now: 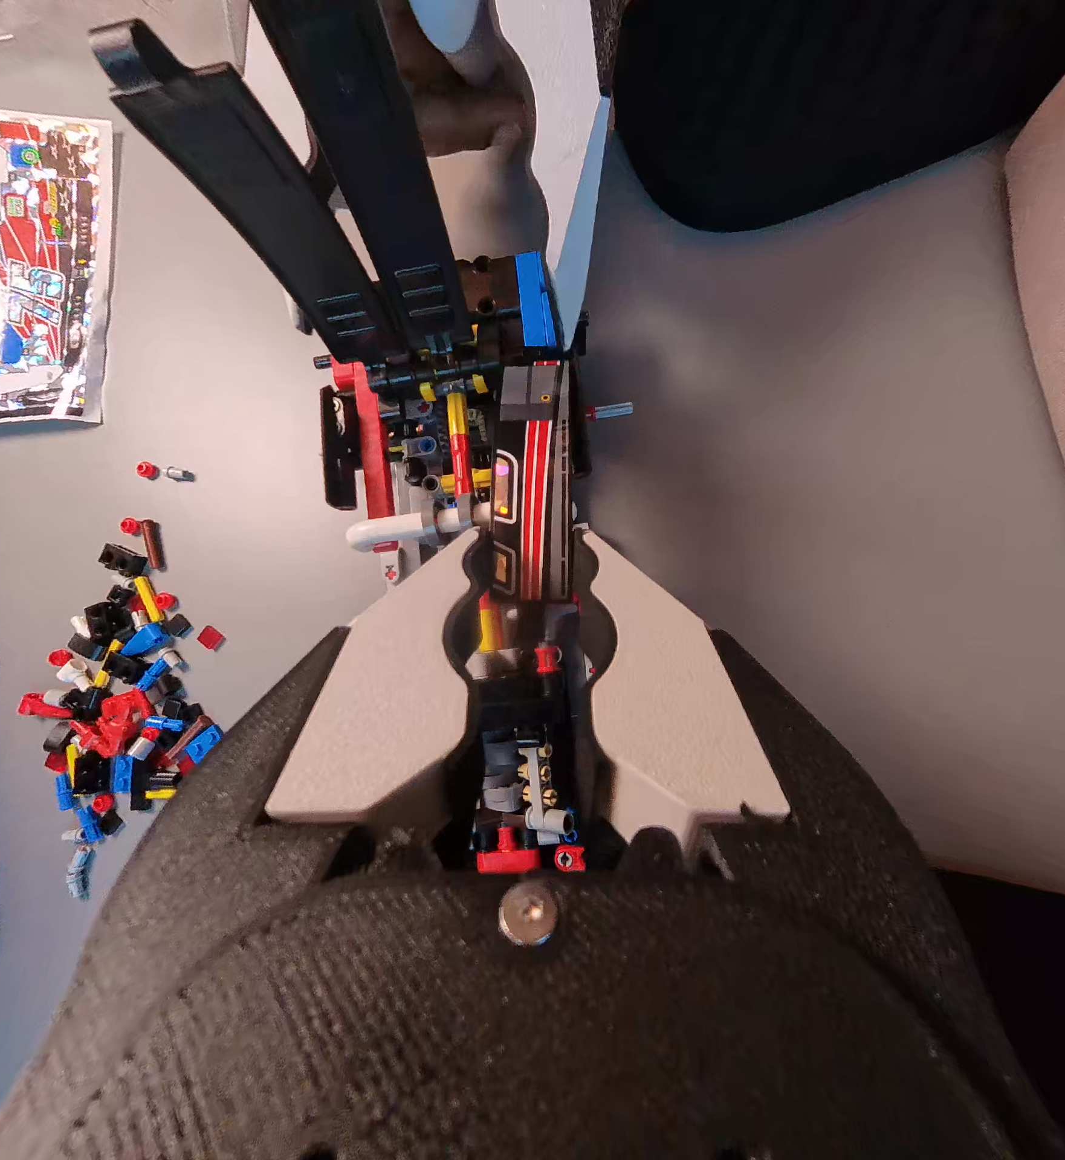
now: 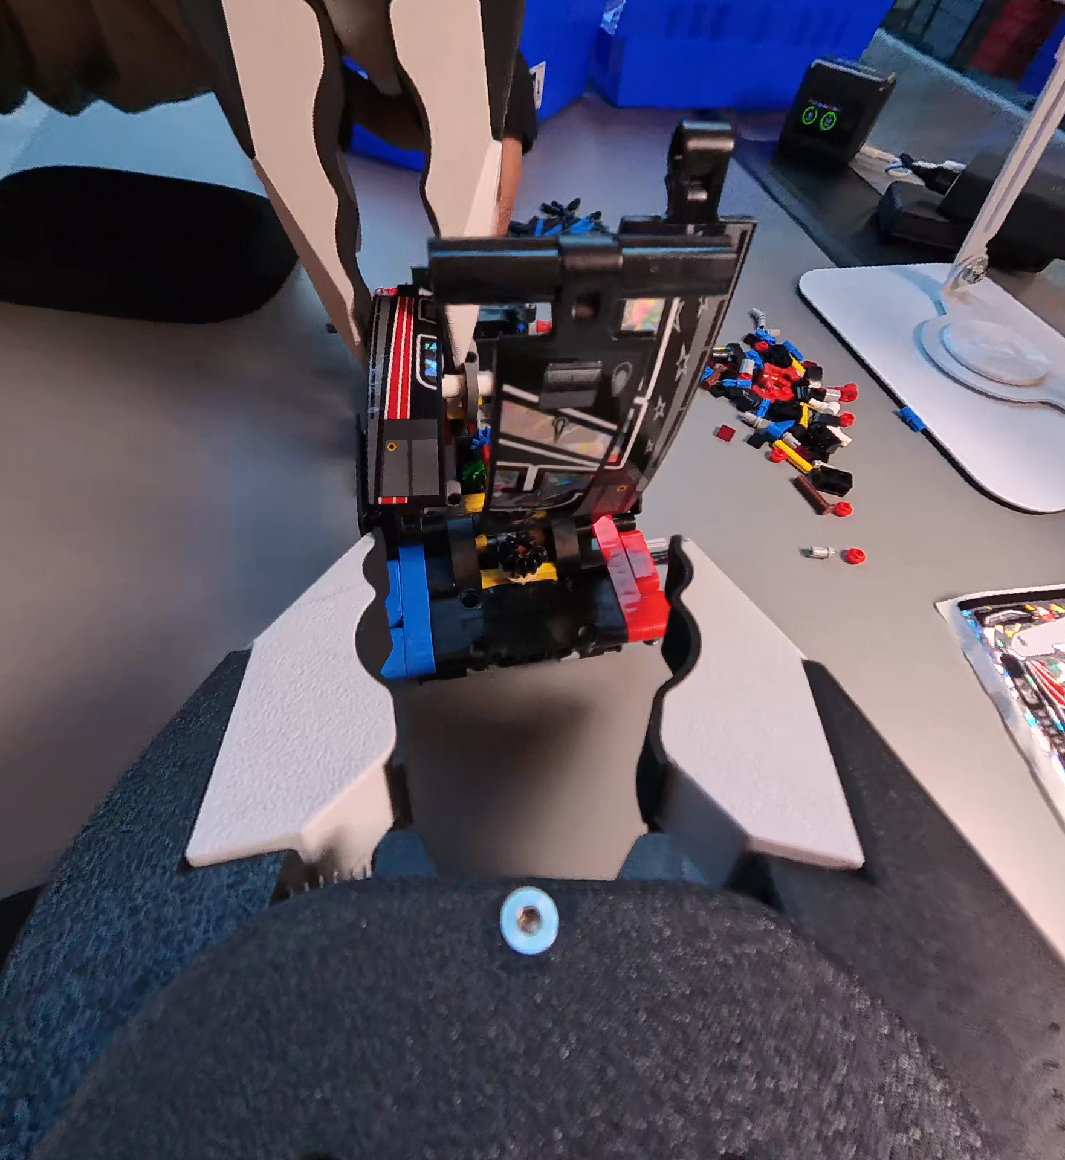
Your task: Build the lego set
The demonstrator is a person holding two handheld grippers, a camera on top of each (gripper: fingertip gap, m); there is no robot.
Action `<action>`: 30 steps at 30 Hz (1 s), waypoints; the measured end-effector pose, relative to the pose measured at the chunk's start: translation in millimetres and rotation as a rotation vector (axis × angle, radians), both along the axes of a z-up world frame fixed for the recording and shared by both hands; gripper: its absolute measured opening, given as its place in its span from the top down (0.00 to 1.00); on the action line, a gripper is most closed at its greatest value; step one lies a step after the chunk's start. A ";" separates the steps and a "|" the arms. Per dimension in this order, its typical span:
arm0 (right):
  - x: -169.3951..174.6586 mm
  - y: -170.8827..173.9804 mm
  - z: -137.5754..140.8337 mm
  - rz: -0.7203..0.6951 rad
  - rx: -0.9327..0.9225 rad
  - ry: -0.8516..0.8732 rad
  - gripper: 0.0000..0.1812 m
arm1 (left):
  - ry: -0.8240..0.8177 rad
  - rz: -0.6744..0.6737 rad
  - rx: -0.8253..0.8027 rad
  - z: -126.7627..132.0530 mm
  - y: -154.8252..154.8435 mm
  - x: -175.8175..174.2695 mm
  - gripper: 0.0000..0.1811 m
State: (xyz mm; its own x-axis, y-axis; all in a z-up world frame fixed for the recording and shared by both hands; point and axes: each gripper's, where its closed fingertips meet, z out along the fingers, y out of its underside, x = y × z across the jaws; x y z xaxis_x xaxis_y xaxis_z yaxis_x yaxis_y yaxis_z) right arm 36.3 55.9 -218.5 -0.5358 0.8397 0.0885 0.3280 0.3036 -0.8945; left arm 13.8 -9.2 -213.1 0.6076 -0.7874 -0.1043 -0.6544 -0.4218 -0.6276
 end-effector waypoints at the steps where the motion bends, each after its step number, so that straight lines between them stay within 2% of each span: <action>1: -0.7 -0.9 -1.3 0.031 0.016 -0.016 0.52 | -0.004 0.005 -0.004 -0.1 0.4 -0.1 0.87; 6: -9.6 -4.7 -1.6 0.160 0.028 -0.063 0.51 | -0.037 0.068 -0.026 -1.9 0.8 0.0 0.87; 9: -12.1 -8.4 -4.8 0.218 0.022 -0.092 0.55 | -0.018 0.096 -0.022 -4.1 0.7 -3.1 0.87; 22: -13.7 -8.2 -3.9 0.241 -0.040 -0.010 0.58 | -0.090 0.219 -0.010 -4.6 -2.9 0.2 0.87; 30: -13.2 -7.9 -3.7 0.250 -0.061 0.003 0.59 | -0.120 0.242 -0.009 -7.9 -3.5 1.0 0.87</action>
